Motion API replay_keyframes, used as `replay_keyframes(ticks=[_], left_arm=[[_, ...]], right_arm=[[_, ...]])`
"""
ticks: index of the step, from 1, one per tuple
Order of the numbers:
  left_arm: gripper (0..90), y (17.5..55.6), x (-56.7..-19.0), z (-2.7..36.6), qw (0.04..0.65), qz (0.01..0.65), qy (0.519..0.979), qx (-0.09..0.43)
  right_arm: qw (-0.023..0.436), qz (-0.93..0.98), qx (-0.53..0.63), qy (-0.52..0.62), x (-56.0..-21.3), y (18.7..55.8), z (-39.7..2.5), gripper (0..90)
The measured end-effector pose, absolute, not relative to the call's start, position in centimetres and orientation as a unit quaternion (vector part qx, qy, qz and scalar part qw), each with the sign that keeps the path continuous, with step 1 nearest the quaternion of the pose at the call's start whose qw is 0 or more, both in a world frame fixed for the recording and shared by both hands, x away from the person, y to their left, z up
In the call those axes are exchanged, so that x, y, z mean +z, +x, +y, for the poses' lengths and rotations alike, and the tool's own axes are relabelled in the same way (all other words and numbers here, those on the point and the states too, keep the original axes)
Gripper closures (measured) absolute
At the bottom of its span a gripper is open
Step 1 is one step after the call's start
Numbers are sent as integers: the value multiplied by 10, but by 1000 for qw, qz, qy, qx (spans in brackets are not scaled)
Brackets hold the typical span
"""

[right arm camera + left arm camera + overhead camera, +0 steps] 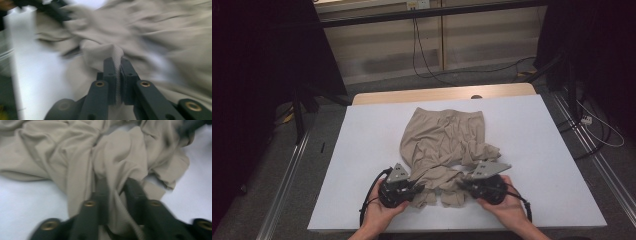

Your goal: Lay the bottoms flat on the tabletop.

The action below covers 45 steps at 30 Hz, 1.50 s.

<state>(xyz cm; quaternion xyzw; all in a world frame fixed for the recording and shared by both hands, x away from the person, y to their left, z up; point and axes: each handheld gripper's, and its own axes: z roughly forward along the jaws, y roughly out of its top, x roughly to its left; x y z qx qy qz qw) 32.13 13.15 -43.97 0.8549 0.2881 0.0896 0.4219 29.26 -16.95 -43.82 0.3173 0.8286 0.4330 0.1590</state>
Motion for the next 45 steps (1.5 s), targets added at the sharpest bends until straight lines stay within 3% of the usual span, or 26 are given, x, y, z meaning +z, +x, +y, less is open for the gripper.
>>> replay_keyframes(ticks=[5,10,11,14,17,20,24,25,27,36,38,40,42,43,45], left_arm=[[804,326,-438,139,435,308,842,87],[738,326,-438,140,438,308,840,93],[736,326,-438,139,440,309,838,92],[655,325,-437,140,443,308,837,92],[603,323,-434,142,450,306,833,95],[634,318,-431,143,451,290,839,94],[862,314,-434,138,438,271,853,78],[884,312,-435,135,435,266,857,68],[893,307,-434,131,437,251,862,58],[895,300,-429,126,446,250,857,59],[896,308,-427,126,454,261,850,61],[897,313,-423,125,463,267,843,63],[897,318,-419,123,474,272,836,61],[897,321,-416,122,480,272,832,61],[897,322,-412,119,486,271,828,61]], right_arm=[[210,787,440,378,-427,305,-219,870],[268,755,412,434,-425,321,-261,856],[277,753,405,438,-425,324,-265,826],[277,742,408,453,-424,328,-269,566],[280,744,425,433,-415,322,-254,506],[266,760,436,402,-412,316,-232,493],[229,799,428,355,-423,313,-193,521],[221,805,426,348,-425,313,-187,523],[194,823,420,329,-433,315,-171,518],[128,864,376,309,-465,316,-142,276],[128,866,374,305,-464,315,-140,334],[119,866,383,298,-464,312,-138,516],[115,867,387,292,-462,309,-136,797],[98,865,395,293,-462,308,-135,807],[107,869,390,285,-461,302,-130,825]])
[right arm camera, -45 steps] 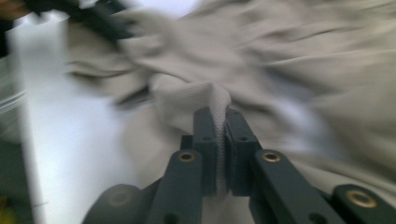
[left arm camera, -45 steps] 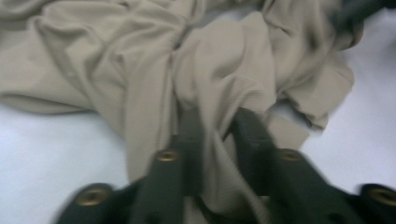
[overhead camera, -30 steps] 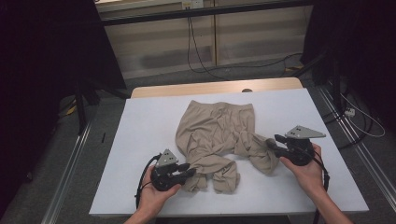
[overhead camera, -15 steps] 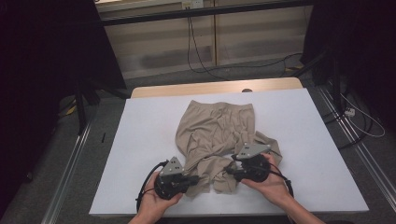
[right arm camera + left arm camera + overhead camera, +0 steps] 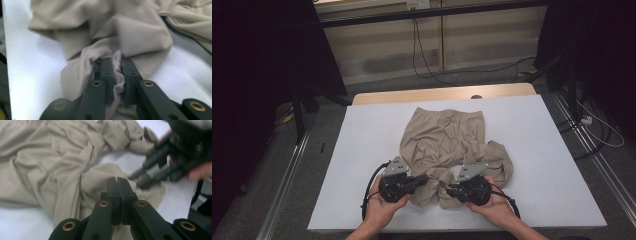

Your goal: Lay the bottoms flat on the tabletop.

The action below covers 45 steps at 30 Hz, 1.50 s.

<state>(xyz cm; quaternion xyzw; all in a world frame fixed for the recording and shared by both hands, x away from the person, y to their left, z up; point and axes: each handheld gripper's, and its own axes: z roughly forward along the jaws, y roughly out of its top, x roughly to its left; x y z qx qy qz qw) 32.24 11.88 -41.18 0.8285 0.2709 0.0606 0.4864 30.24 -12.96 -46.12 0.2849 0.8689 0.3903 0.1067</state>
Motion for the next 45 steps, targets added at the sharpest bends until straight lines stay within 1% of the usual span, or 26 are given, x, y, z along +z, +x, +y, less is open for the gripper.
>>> replay_keyframes(ticks=[2,4,6,8,10,11,12,13,15,19,21,22,24,25,26,27,29,30,31,33,35,39,41,42,43,45], left_arm=[[897,321,-408,116,491,267,827,60],[897,318,-408,114,492,262,829,57],[897,315,-411,111,488,259,833,49],[896,312,-417,106,478,253,839,49],[871,311,-428,102,467,255,844,67],[793,312,-432,101,456,259,849,69],[725,313,-436,102,452,268,848,67],[645,314,-436,104,452,271,847,70],[503,315,-432,114,462,292,834,75],[397,311,-419,141,468,311,820,105],[344,304,-417,151,450,306,829,128],[329,301,-419,155,442,302,835,129],[346,296,-428,157,413,305,852,100],[350,294,-434,157,401,302,859,98],[350,295,-441,153,390,299,866,89],[350,296,-445,150,382,301,870,85],[356,302,-451,142,363,303,877,85],[384,304,-452,140,368,307,874,83],[409,306,-452,139,369,311,872,78],[454,308,-452,139,379,319,866,68],[502,308,-450,140,386,326,861,62],[584,305,-447,144,399,324,857,47],[673,303,-445,146,407,314,857,45],[730,302,-444,147,409,311,856,51],[785,301,-442,148,410,312,855,56],[844,301,-439,149,420,312,850,60]], right_arm=[[69,870,404,275,-461,296,-123,831],[67,878,401,252,-460,283,-112,834],[29,878,414,240,-461,270,-102,834],[16,883,416,215,-461,257,-92,833],[-3,881,426,205,-461,252,-89,815],[4,883,423,205,-462,253,-89,775],[11,883,422,207,-462,256,-91,707],[27,882,418,215,-461,260,-95,623],[48,874,427,228,-455,265,-104,522],[99,853,444,257,-442,273,-119,366],[125,846,440,274,-440,282,-123,325],[129,846,438,274,-440,286,-123,326],[127,849,429,282,-446,297,-119,318],[125,853,421,281,-451,302,-116,325],[123,859,412,278,-456,305,-113,362],[111,864,407,275,-461,306,-111,457],[87,866,413,268,-465,304,-111,695],[77,867,419,261,-465,300,-111,770],[80,868,416,257,-464,296,-110,805],[62,869,418,257,-463,289,-110,825],[26,869,425,252,-464,279,-109,836],[3,882,418,216,-462,253,-99,840],[4,884,418,208,-462,248,-96,820],[11,885,417,209,-461,249,-96,775],[25,881,420,215,-459,253,-98,661],[58,871,422,245,-454,261,-105,404]])
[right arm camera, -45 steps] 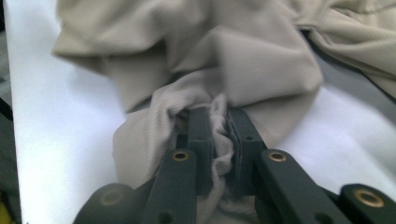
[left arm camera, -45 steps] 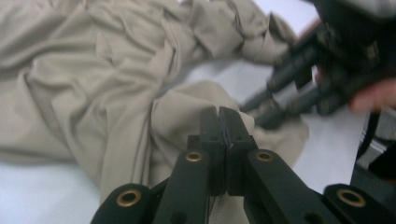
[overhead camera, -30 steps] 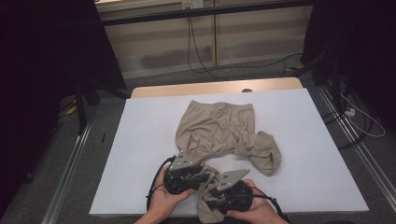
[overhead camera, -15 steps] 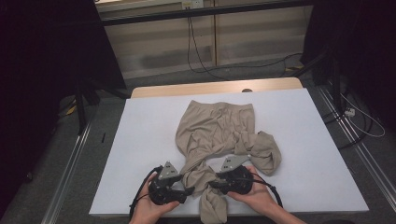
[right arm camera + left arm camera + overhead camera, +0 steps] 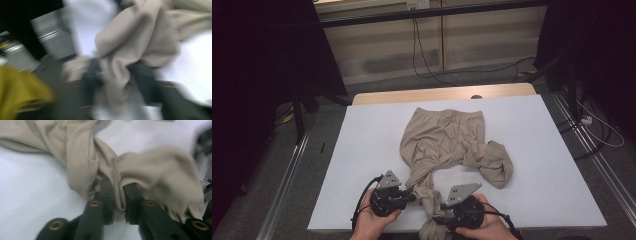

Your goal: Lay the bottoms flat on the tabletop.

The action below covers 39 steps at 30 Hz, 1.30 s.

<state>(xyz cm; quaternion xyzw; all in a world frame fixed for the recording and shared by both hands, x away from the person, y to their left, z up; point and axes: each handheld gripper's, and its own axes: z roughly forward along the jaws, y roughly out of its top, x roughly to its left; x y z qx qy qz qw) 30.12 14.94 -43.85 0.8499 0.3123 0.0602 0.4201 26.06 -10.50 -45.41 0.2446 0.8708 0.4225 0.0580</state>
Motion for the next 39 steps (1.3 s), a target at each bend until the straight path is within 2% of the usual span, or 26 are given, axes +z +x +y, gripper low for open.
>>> replay_keyframes(ticks=[3,6,7,9,13,14,15,16,18,20,25,28,30,33,34,35,37,39], left_arm=[[860,303,-432,149,438,312,841,66],[862,304,-427,140,448,297,841,69],[862,304,-426,134,448,290,843,70],[862,303,-425,120,447,269,850,72],[852,301,-432,108,436,250,861,74],[830,301,-433,109,440,254,858,75],[754,302,-434,111,442,265,853,76],[659,303,-433,114,445,273,849,78],[618,304,-432,122,455,277,842,83],[506,304,-431,129,461,286,835,88],[493,304,-430,144,465,299,828,94],[555,308,-431,147,457,314,827,96],[590,313,-435,148,453,326,825,90],[702,318,-437,148,442,326,830,91],[733,320,-437,148,441,330,830,89],[748,321,-438,148,440,337,828,88],[748,324,-439,147,438,336,829,92],[761,324,-440,145,440,338,827,89]], right_arm=[[76,847,451,270,-444,269,-119,338],[94,829,473,281,-431,274,-130,336],[97,825,480,284,-429,276,-132,367],[96,817,494,281,-424,283,-135,543],[96,830,475,278,-431,294,-131,641],[104,835,461,281,-435,295,-129,737],[102,843,447,281,-439,296,-128,872],[99,846,440,284,-443,296,-128,896],[100,851,423,294,-445,294,-131,900],[101,851,413,308,-445,288,-141,900],[88,858,372,343,-453,270,-168,900],[84,864,361,340,-455,258,-175,872],[101,858,373,338,-449,258,-176,701],[138,841,408,328,-435,267,-169,603],[147,838,414,323,-432,270,-166,620],[149,838,422,312,-429,273,-160,675],[138,841,440,282,-425,278,-143,763],[125,850,439,262,-425,281,-128,799]])
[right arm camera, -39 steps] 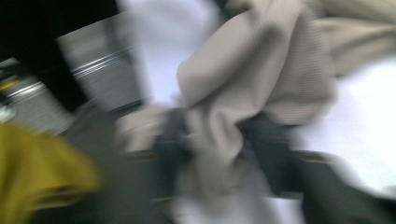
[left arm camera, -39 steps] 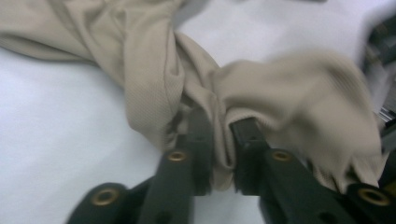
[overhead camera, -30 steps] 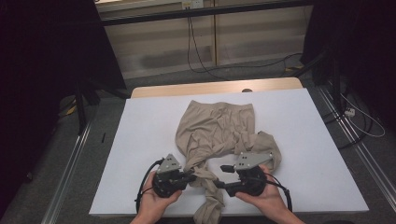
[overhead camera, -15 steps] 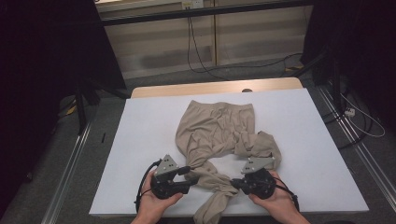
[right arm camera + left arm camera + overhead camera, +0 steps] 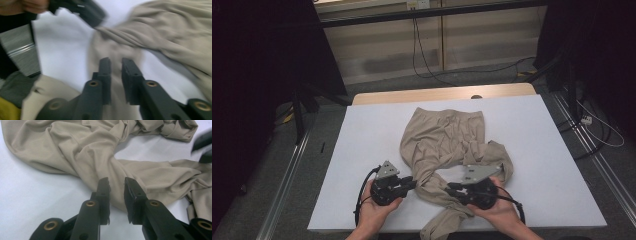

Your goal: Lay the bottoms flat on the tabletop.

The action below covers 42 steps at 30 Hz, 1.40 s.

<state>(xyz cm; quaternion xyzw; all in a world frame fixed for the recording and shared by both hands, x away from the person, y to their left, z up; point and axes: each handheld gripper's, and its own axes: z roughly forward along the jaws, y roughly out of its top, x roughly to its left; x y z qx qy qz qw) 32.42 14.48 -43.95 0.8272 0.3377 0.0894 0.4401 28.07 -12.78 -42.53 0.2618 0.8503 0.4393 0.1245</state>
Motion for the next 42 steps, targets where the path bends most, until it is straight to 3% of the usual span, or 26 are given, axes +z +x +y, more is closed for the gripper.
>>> replay_keyframes(ticks=[2,5,10,11,13,15,22,27,35,38,41,42], left_arm=[[777,324,-439,143,439,334,829,90],[775,324,-440,143,439,334,829,90],[709,326,-439,146,443,341,824,94],[693,326,-439,146,443,343,823,95],[664,327,-438,148,443,346,821,98],[651,327,-437,149,446,347,819,99],[671,332,-437,143,447,352,816,98],[667,339,-438,125,440,335,827,96],[514,366,-451,70,403,313,854,101],[567,375,-460,55,380,308,863,129],[810,379,-457,54,367,302,868,141],[836,382,-457,56,369,299,870,135]], right_arm=[[111,861,434,242,-429,283,-110,789],[110,881,404,219,-441,289,-87,704],[118,892,375,224,-461,300,-77,595],[118,891,377,224,-461,300,-79,623],[134,891,367,232,-458,297,-81,814],[118,882,389,239,-455,296,-90,848],[98,830,456,306,-433,297,-139,851],[140,805,451,359,-432,303,-174,861],[178,784,416,424,-440,327,-213,857],[184,791,402,423,-444,333,-213,856],[192,800,384,420,-448,335,-209,851],[189,801,383,419,-448,335,-209,845]])
